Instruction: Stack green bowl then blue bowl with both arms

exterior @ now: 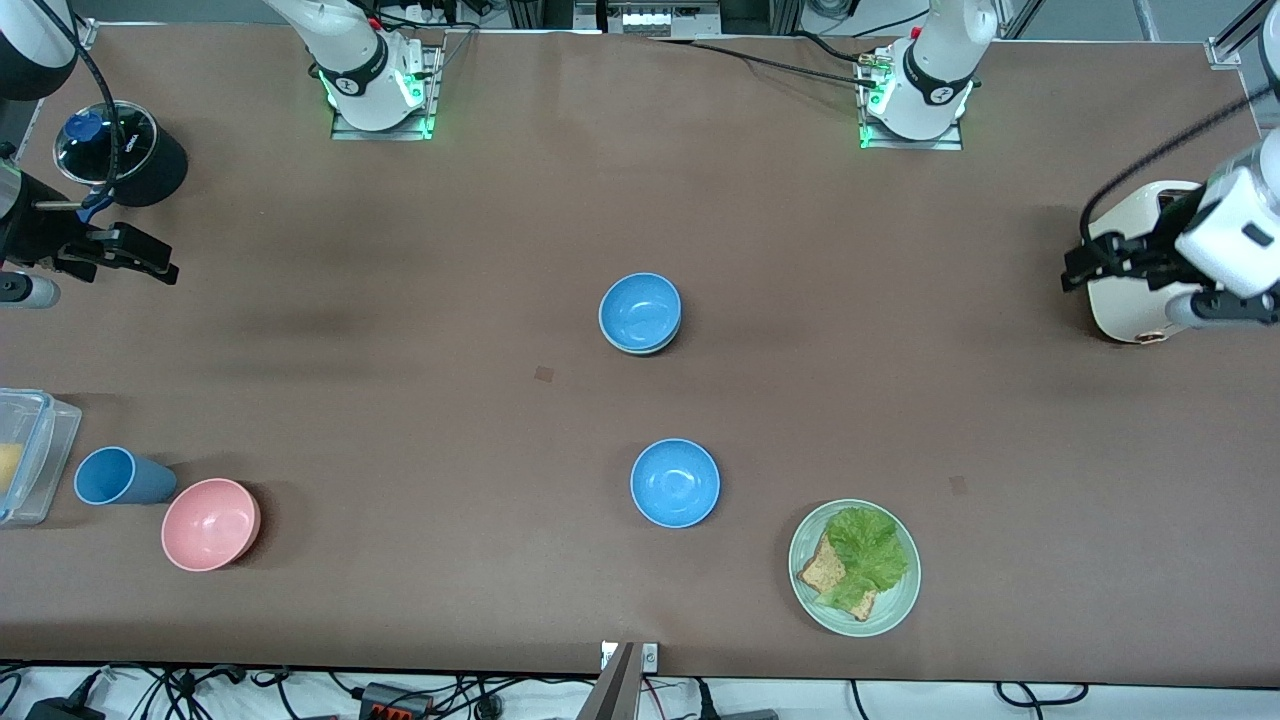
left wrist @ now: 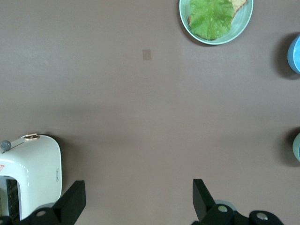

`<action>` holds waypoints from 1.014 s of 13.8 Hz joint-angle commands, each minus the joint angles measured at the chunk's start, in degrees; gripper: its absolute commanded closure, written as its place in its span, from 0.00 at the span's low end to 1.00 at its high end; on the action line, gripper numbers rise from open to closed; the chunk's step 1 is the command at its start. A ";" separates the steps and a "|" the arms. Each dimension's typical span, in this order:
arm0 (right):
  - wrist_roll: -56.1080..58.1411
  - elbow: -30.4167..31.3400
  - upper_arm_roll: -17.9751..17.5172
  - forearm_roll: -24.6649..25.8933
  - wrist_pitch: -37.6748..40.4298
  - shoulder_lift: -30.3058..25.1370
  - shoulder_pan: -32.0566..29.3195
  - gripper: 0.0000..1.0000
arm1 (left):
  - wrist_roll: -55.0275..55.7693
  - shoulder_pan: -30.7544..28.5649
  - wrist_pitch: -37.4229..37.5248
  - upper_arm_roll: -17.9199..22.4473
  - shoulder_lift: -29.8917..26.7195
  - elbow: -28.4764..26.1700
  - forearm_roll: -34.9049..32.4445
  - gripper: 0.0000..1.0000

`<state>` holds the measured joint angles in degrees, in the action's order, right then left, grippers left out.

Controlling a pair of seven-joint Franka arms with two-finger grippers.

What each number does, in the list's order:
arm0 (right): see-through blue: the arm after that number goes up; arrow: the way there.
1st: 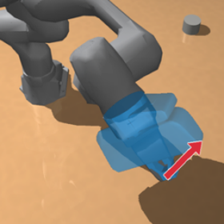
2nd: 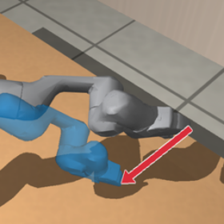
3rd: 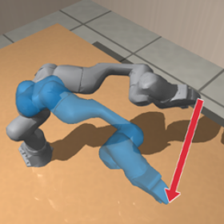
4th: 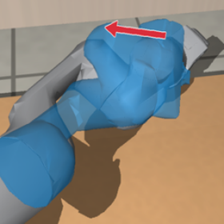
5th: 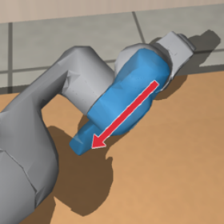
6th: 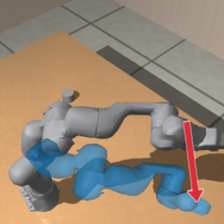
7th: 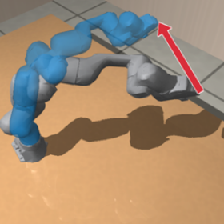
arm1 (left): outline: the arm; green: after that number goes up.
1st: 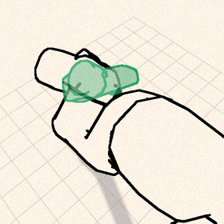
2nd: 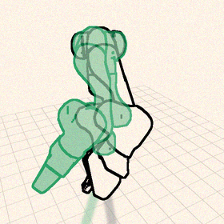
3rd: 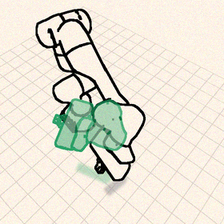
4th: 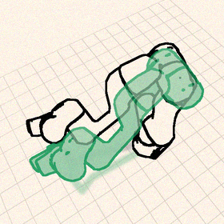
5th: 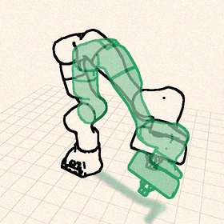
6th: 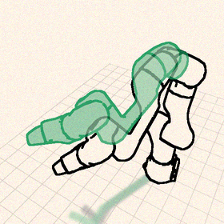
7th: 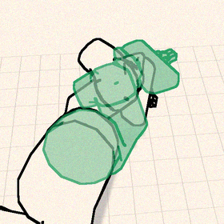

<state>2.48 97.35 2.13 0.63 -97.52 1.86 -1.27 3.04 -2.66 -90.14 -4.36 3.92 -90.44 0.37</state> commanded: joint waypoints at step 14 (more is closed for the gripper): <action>0.86 1.08 0.24 0.25 -0.57 -1.34 0.21 0.00 | -2.86 2.13 -0.65 0.67 0.74 -0.70 0.86 0.00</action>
<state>2.54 97.35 2.13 0.63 -97.77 1.85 -1.26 1.69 -0.38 -91.71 -4.24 4.35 -91.68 0.38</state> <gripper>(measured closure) 0.000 0.000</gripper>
